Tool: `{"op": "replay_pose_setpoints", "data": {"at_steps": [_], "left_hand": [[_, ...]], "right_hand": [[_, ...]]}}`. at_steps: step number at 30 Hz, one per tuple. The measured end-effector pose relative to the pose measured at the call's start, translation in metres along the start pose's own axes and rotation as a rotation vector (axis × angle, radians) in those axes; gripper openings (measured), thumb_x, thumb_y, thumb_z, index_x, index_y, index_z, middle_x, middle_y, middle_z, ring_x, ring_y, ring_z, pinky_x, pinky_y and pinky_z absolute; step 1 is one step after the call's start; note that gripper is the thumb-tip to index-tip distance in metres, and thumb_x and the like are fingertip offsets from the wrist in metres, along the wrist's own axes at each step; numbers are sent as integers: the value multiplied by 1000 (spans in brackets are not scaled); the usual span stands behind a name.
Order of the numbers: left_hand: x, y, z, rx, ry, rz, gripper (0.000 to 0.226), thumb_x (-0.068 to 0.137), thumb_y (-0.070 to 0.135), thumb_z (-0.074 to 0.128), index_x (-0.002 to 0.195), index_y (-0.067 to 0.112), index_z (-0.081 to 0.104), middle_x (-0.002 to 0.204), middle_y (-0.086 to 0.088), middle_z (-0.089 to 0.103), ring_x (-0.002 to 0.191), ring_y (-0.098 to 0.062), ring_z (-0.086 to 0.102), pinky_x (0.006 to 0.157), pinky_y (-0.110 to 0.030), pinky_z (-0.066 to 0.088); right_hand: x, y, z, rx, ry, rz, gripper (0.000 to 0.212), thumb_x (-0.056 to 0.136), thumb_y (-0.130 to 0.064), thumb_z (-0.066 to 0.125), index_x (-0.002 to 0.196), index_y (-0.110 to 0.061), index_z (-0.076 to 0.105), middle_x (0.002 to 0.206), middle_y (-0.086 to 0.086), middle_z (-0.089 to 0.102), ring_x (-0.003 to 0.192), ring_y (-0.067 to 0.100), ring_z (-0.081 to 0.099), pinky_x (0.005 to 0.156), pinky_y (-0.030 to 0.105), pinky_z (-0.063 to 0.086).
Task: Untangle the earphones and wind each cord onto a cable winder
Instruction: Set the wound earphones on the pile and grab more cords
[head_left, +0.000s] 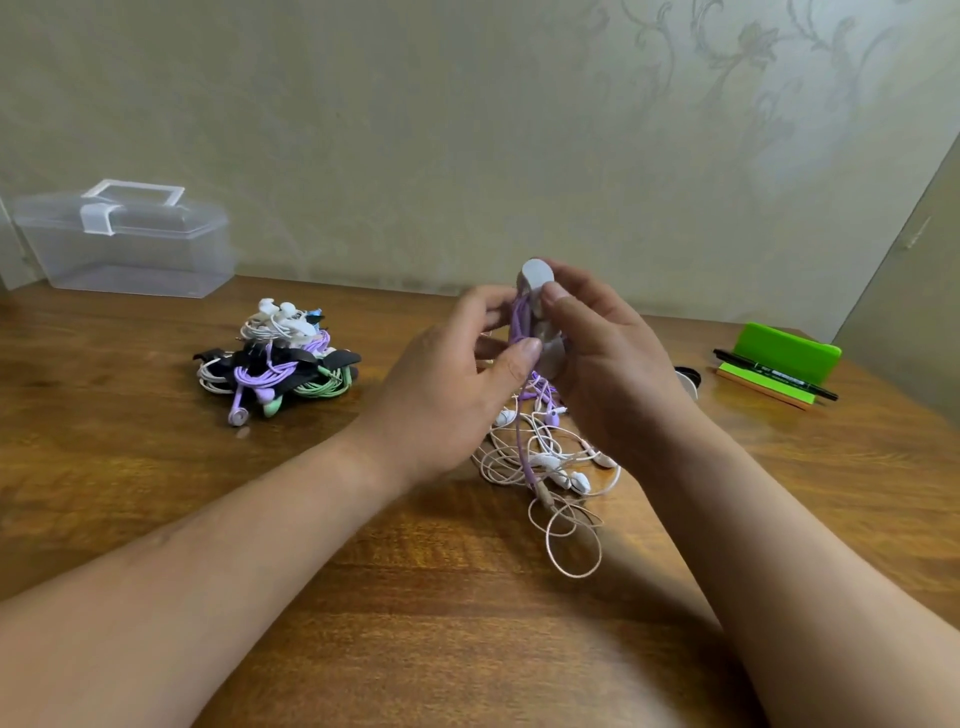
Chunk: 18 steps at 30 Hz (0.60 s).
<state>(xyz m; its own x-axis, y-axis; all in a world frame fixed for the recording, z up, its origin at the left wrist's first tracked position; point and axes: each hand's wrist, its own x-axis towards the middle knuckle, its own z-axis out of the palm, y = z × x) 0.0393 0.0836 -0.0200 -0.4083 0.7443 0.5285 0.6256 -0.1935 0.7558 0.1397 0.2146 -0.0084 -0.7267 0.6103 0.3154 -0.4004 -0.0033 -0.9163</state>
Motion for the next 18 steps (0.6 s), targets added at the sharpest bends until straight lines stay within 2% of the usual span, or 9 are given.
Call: {"op": "replay_pose_setpoints", "data": {"at_steps": [2, 4, 6, 7, 10, 13, 16, 18], "left_hand": [[2, -2, 0, -22, -26, -95, 53, 94, 49, 68, 138, 36, 43, 127, 23, 63, 108, 6, 65, 64, -22, 52], [3, -7, 1, -55, -116, -186, 51, 89, 49, 74, 130, 34, 47, 119, 12, 71, 101, -1, 71, 70, -29, 52], [4, -8, 1, -88, -191, -244, 38, 93, 34, 75, 122, 28, 51, 100, 3, 78, 90, -9, 75, 73, -33, 51], [5, -7, 1, -105, -212, -263, 32, 96, 24, 73, 120, 24, 52, 91, -2, 79, 82, -11, 75, 70, -31, 51], [8, -5, -4, -199, -225, -275, 9, 99, 5, 63, 104, 8, 56, 67, -16, 71, 51, -17, 62, 60, -30, 48], [14, 0, -23, -251, -244, -230, 12, 99, 8, 64, 90, 6, 56, 50, -10, 51, 40, -20, 46, 63, -48, 55], [20, 4, -38, -297, -205, -178, 13, 99, 12, 63, 88, 6, 58, 52, -1, 43, 39, -14, 38, 61, -37, 55], [22, 4, -41, -339, -135, -158, 13, 98, 10, 64, 87, 7, 58, 53, 0, 44, 41, -12, 39, 57, -32, 54]], "right_hand": [[1, -1, 0, 52, 20, 14, 31, 108, -15, 54, 137, -7, 59, 126, 26, 65, 109, 44, 68, 103, 66, 51], [2, -1, 0, 82, 45, 6, 31, 107, -18, 56, 136, -9, 60, 123, 23, 66, 99, 40, 71, 95, 60, 56], [4, 0, -1, 70, 79, -21, 29, 104, -22, 60, 132, -15, 65, 120, 17, 70, 100, 35, 72, 96, 58, 56], [3, 0, -1, 68, 84, -31, 28, 103, -23, 60, 129, -17, 66, 118, 15, 71, 101, 33, 72, 98, 59, 56], [3, -1, -3, 18, 111, -47, 28, 105, -23, 58, 132, -17, 65, 123, 12, 71, 113, 31, 70, 98, 52, 57], [0, -6, -5, -175, 125, -48, 29, 110, -23, 53, 136, -17, 64, 125, 9, 71, 113, 26, 72, 93, 40, 61], [-4, -9, -7, -375, 62, -24, 30, 110, -27, 51, 136, -25, 66, 122, 3, 72, 108, 20, 74, 81, 27, 59], [-6, -10, -8, -418, 3, -10, 30, 110, -29, 51, 136, -28, 67, 123, -1, 73, 111, 19, 73, 84, 29, 57]]}}
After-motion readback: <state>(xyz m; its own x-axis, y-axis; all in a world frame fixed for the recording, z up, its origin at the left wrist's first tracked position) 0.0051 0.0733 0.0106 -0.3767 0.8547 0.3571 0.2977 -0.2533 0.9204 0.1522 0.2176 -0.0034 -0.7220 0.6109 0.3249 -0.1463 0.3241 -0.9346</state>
